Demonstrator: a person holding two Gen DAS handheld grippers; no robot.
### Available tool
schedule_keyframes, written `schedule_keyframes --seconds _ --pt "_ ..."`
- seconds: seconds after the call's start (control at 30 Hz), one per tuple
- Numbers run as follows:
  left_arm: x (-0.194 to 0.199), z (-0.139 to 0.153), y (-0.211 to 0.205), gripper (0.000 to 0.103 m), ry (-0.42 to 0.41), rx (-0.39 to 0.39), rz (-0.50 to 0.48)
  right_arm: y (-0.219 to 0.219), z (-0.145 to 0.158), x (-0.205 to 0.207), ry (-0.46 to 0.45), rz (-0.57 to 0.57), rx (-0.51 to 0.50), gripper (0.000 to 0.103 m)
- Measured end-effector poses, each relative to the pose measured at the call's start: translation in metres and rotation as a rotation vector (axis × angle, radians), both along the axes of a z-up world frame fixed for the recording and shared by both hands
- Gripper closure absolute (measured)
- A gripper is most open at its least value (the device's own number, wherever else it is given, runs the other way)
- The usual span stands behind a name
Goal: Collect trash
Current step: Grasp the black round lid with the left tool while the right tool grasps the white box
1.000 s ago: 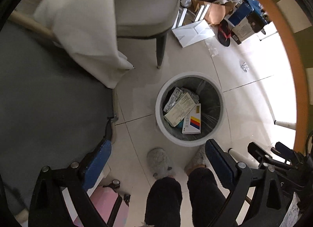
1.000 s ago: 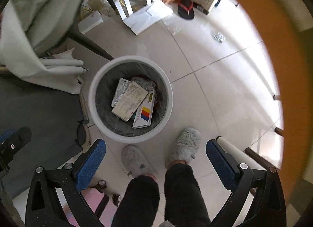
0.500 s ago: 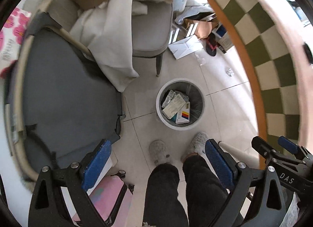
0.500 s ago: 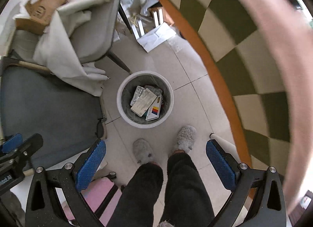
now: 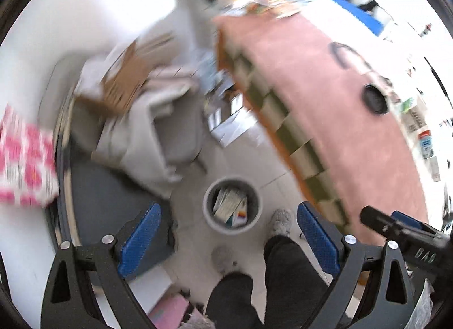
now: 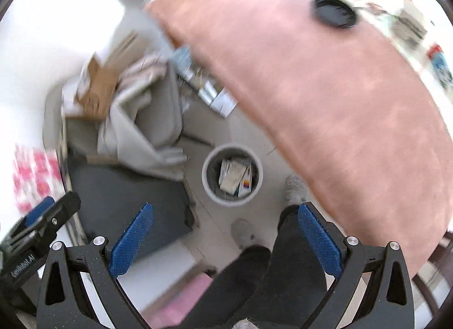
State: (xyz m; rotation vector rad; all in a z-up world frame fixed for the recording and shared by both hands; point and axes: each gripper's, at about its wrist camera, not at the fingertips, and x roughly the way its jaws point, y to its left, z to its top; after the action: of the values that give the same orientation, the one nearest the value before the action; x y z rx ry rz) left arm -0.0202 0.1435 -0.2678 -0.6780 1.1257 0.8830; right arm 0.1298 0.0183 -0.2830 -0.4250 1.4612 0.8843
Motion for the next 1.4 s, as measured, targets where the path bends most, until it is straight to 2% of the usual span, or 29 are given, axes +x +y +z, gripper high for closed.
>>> schedule_keyframes --seconds 0.13,0.2,0.3,0.43,0.57,0.7,0.87,1.07,1.2,1.23,1.27,1.33,1.4 --pt "0.093 0.019 0.013 0.000 -0.017 0.030 -0.089 -0.011 0.024 0.106 -0.035 -0.166 0.015 0.000" --pt "0.147 0.019 0.020 0.000 -0.013 0.023 -0.131 -0.018 0.034 0.173 -0.075 -0.269 -0.003 0.000" --pt "0.227 0.016 0.029 0.000 -0.004 0.015 -0.181 -0.023 0.040 0.251 -0.092 -0.376 -0.007 0.000" --pt "0.318 -0.011 0.044 0.000 0.019 -0.067 -0.238 -0.014 0.029 0.348 -0.092 -0.482 -0.035 0.000" --pt "0.379 -0.048 0.045 0.000 0.059 -0.178 -0.284 0.005 0.007 0.410 -0.096 -0.532 -0.082 0.000" --pt "0.416 -0.088 0.049 0.001 0.097 -0.278 -0.287 0.017 -0.017 0.444 -0.051 -0.552 -0.102 0.000" --pt "0.435 -0.122 0.054 0.001 0.135 -0.357 -0.255 0.033 -0.048 0.456 -0.023 -0.548 -0.150 0.000" --pt "0.449 -0.141 0.048 0.001 0.170 -0.388 -0.260 0.045 -0.074 0.463 -0.002 -0.535 -0.201 0.000" --pt "0.450 -0.144 0.041 0.006 0.187 -0.360 -0.258 0.050 -0.082 0.464 -0.013 -0.523 -0.218 0.000" --pt "0.448 -0.143 0.040 0.010 0.189 -0.349 -0.257 0.051 -0.082 0.464 -0.021 -0.521 -0.218 0.003" --pt "0.447 -0.142 0.038 0.016 0.191 -0.334 -0.256 0.051 -0.082 0.463 -0.027 -0.516 -0.224 0.013" --pt "0.441 -0.139 0.040 0.018 0.168 -0.316 -0.268 0.052 -0.082 0.462 -0.056 -0.508 -0.246 0.021" --pt "0.437 -0.135 0.039 0.018 0.167 -0.304 -0.275 0.050 -0.080 0.461 -0.058 -0.513 -0.231 0.025"
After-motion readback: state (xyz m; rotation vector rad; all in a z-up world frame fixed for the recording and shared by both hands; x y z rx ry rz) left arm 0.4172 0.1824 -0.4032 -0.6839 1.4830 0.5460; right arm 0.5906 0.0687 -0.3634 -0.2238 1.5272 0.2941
